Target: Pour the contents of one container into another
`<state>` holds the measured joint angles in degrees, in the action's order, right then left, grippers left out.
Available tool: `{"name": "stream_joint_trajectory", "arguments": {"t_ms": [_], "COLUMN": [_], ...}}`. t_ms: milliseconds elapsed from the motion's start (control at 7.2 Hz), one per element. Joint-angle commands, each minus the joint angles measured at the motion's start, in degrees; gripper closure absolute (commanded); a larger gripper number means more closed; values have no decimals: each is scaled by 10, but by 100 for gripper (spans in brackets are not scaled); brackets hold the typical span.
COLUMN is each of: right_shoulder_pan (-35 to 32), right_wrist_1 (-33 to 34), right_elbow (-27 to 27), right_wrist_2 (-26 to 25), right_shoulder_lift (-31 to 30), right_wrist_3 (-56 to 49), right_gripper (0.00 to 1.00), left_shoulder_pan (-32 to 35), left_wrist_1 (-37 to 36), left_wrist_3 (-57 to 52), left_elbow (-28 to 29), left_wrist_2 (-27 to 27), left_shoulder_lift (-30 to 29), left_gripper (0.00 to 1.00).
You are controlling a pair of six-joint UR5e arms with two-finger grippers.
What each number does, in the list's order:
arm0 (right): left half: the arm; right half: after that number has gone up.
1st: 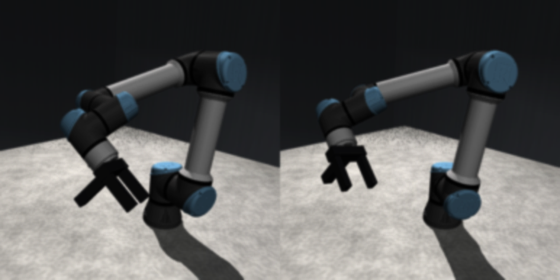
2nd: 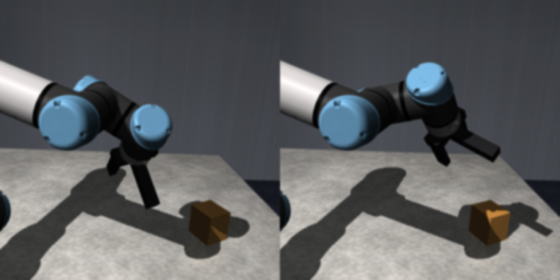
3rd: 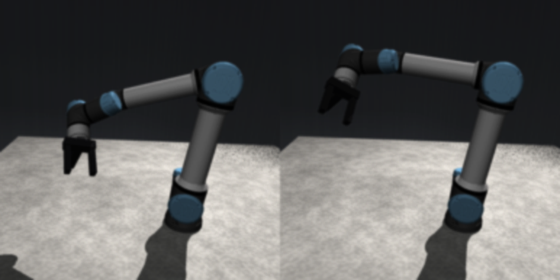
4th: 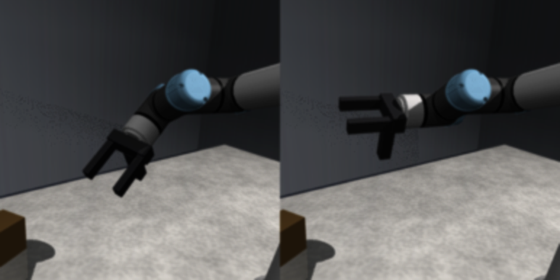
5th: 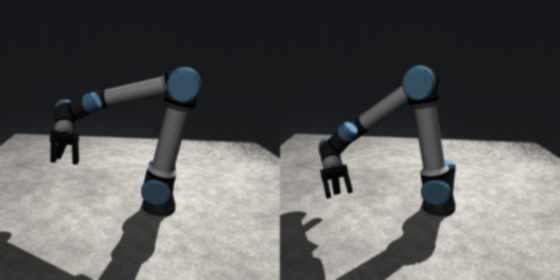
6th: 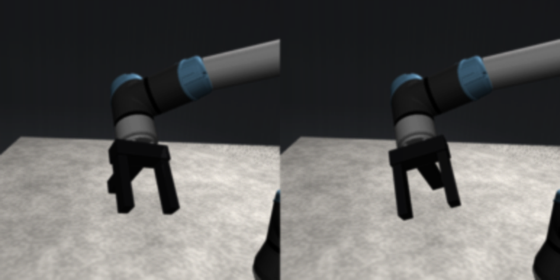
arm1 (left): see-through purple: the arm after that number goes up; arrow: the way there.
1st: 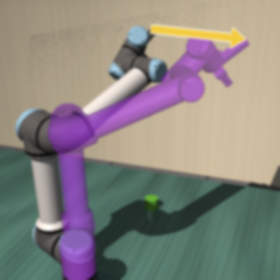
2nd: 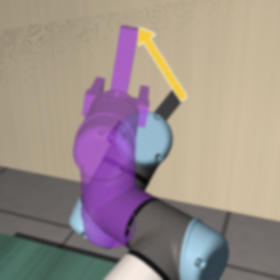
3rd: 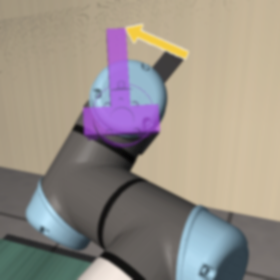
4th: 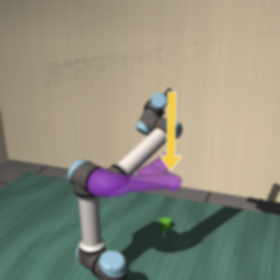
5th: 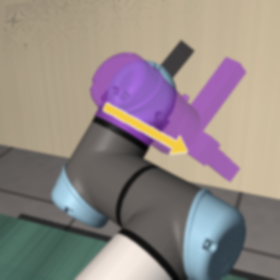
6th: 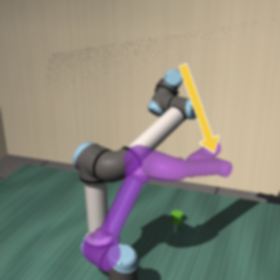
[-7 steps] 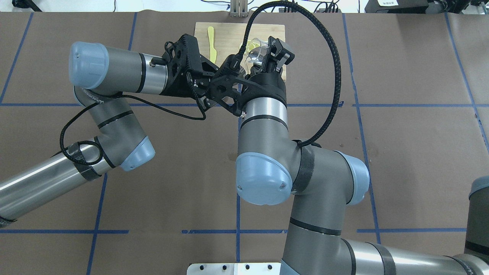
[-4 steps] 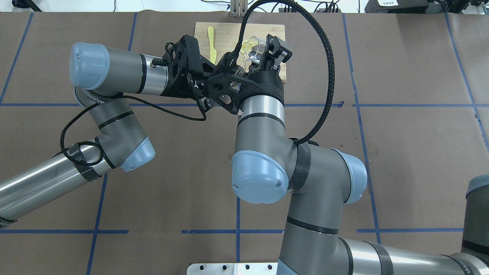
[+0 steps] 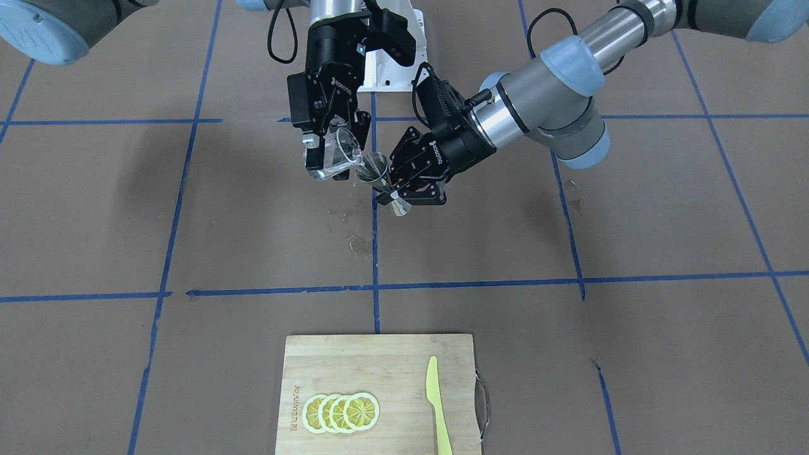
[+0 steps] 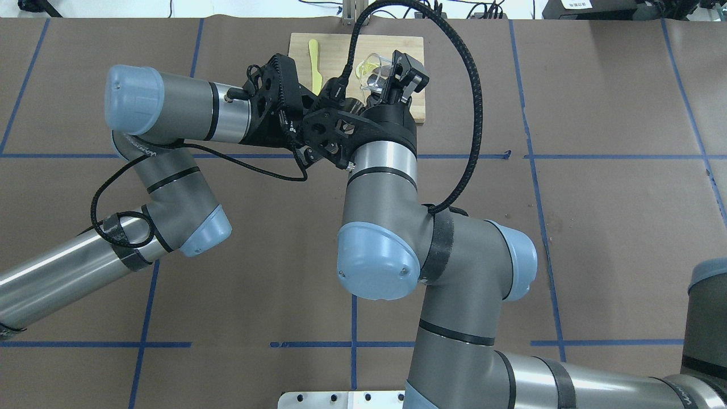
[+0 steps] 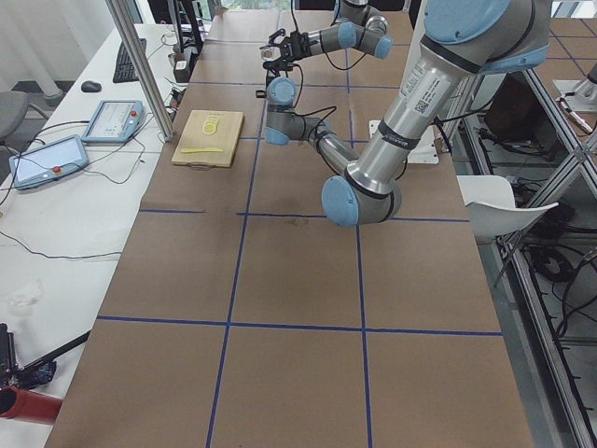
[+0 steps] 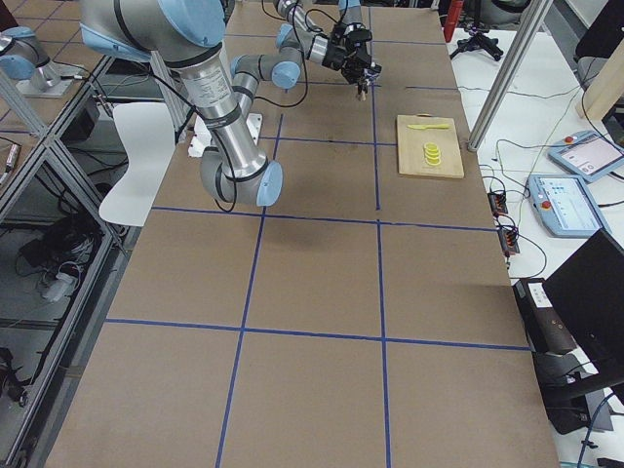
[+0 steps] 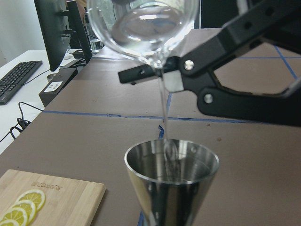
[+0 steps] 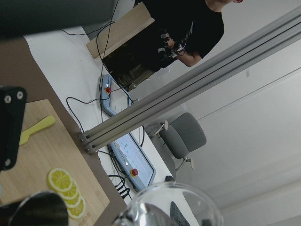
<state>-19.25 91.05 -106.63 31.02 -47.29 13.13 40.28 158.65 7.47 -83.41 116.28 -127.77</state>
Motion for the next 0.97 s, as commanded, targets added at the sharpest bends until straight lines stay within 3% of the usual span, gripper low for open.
{"name": "stream_joint_trajectory", "arguments": {"t_ms": [0, 834], "right_shoulder_pan": [0, 10], "right_wrist_1": [1, 11], "right_elbow": [13, 13], "right_wrist_2": [-7, -29], "right_shoulder_lift": [12, 11], "right_wrist_3": [-9, -49], "right_gripper": [100, 100], "left_shoulder_pan": [-1, -2], "left_wrist_1": [9, 11], "left_wrist_3": [0, 1], "left_elbow": [0, 0], "left_wrist_2": [0, 0], "left_shoulder_lift": [6, 8], "left_gripper": [100, 100]}}
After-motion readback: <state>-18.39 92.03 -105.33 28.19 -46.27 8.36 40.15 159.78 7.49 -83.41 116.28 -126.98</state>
